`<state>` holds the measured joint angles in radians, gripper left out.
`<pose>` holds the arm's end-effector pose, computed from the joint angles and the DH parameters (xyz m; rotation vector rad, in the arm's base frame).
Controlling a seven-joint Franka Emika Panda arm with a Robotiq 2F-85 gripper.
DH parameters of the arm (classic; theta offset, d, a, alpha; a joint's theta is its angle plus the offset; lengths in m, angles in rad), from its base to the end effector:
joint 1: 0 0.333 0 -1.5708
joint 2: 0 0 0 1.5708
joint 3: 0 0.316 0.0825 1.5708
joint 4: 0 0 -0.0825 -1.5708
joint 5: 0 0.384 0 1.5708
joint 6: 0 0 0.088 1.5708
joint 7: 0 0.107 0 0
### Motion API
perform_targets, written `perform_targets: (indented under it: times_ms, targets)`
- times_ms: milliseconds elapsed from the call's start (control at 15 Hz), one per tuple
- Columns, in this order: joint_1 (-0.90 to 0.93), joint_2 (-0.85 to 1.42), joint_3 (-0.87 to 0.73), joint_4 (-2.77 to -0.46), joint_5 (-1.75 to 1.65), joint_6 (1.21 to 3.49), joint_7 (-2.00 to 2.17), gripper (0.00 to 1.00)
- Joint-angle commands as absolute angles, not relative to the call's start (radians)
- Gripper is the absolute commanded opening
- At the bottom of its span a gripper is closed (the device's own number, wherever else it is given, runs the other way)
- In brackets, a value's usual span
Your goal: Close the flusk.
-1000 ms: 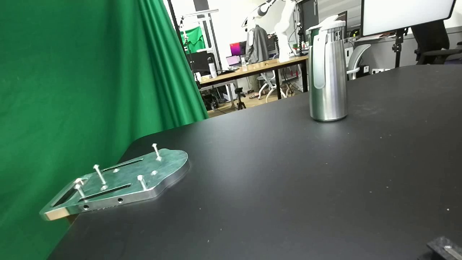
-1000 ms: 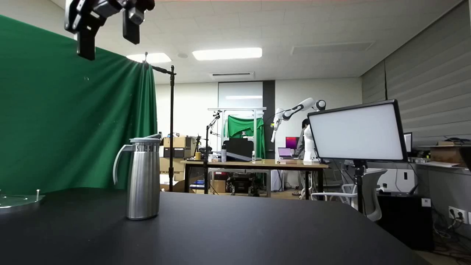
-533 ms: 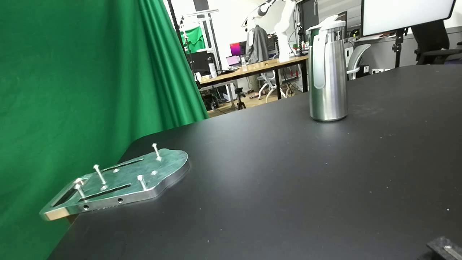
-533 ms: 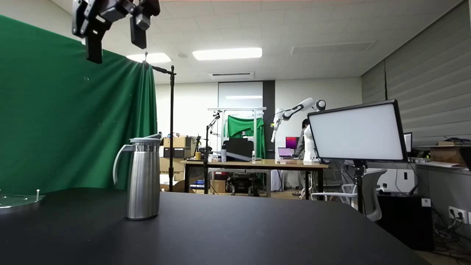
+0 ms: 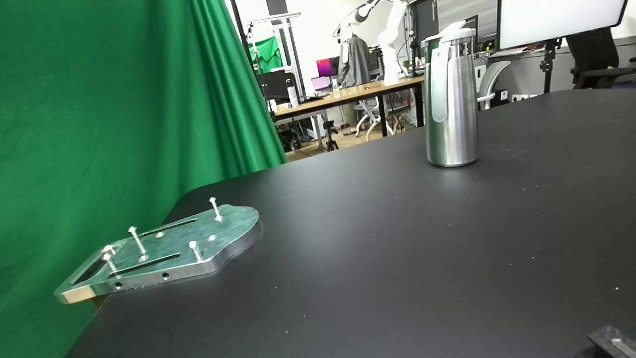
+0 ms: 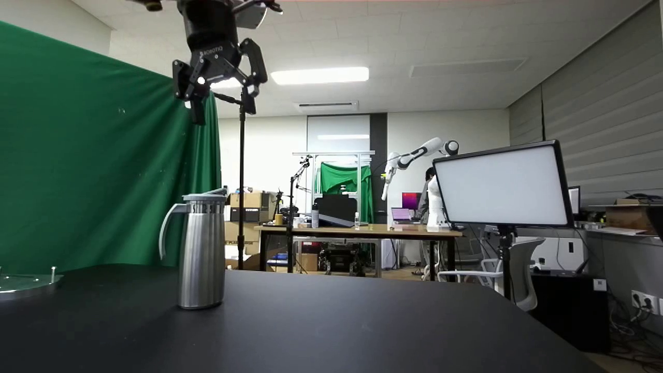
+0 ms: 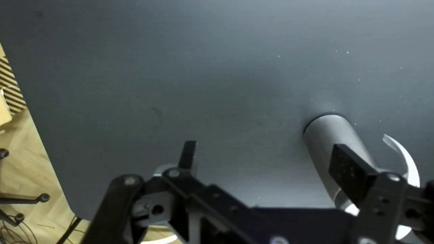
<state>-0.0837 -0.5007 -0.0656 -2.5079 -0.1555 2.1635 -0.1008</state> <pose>0.4019 -0.0677 0.4701 3.0114 0.0511 0.2152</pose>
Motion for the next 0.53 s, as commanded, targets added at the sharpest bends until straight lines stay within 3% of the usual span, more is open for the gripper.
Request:
perform_targets:
  times_ms: [0,467]
  targets:
    - [-0.047,-0.28,-0.007,-2.289,-0.148,2.152,-0.04,0.74]
    - [0.014,-0.023,0.071,-2.007,-0.18,2.094,0.032,0.24]
